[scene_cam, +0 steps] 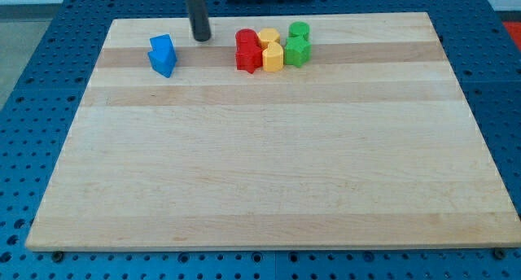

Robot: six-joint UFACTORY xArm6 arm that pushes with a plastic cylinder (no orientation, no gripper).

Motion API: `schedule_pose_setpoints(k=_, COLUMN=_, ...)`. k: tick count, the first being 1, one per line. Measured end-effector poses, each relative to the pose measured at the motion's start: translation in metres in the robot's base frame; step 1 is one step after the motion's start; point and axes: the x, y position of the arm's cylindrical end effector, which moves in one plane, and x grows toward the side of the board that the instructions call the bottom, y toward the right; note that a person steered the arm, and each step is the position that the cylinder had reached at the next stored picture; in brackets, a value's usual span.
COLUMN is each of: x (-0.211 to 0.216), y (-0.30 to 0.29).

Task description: Nudge the red circle and red star down a bit

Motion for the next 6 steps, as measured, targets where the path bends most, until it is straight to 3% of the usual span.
schedule_pose_setpoints(k=3, x=-0.008, y=0.065)
schedule_pose_setpoints(k=6, x=0.007, y=0.070)
